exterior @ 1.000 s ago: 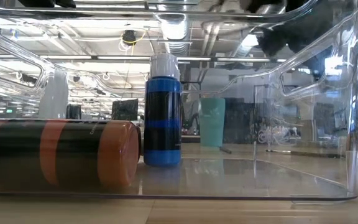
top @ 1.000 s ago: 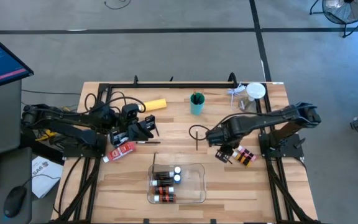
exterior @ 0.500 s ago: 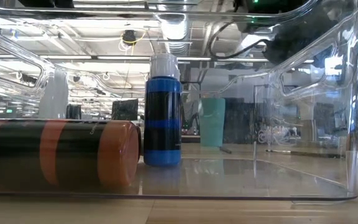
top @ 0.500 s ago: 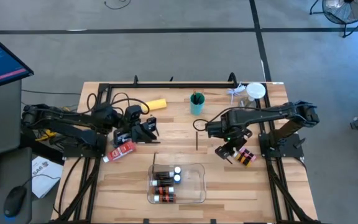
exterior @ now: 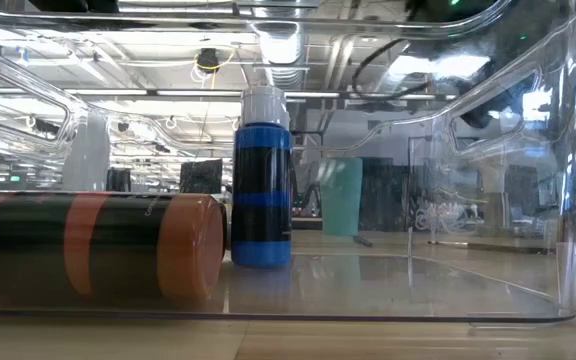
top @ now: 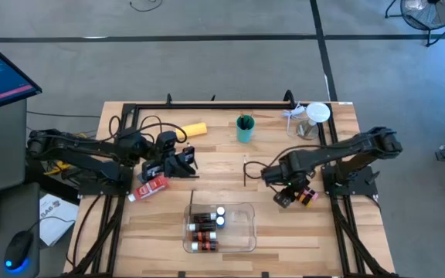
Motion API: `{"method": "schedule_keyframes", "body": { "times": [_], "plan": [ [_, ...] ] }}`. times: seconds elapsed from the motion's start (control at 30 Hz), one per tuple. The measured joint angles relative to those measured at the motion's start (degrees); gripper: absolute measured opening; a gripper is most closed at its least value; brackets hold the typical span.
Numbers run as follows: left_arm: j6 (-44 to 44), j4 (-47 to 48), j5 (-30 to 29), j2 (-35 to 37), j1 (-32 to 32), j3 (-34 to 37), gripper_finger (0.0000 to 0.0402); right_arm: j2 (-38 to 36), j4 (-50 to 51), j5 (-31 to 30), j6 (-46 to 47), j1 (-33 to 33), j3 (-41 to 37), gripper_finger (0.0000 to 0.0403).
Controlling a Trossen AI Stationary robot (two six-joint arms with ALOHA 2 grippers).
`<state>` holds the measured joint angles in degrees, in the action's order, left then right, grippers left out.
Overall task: Pick & Place Paint Supplies
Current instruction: Put the dark yellow paint bottle into the transparent bin
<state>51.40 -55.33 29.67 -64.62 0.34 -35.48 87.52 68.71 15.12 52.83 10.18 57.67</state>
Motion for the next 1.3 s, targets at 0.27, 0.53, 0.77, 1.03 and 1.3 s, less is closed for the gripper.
{"method": "schedule_keyframes", "body": {
  "times": [0.27,0.53,0.77,1.03,1.3],
  "plan": [
    [0.0,0.11,0.65,0.0,-0.63,0.0,0.0002,-8.24,1.05,-1.98,9.96,7.12,-5.09,0.0172],
    [-1.63,0.14,0.61,0.0,-0.59,0.0,0.0002,-11.58,-4.63,-3.18,12.87,13.21,-10.42,0.0173],
    [-1.53,0.29,0.57,0.0,-0.59,0.0,0.0002,-10.34,-7.07,-4.29,13.35,14.86,-13.4,0.0184],
    [-1.49,0.32,0.33,0.0,-0.59,0.0,0.0002,-10.29,-12.89,-4.53,13.25,14.84,-16.77,0.0187],
    [-1.27,0.37,0.33,0.0,-0.59,0.0,0.0002,-10.36,-13.88,-6.1,14.18,14.68,-18.47,0.019]
  ]
}}
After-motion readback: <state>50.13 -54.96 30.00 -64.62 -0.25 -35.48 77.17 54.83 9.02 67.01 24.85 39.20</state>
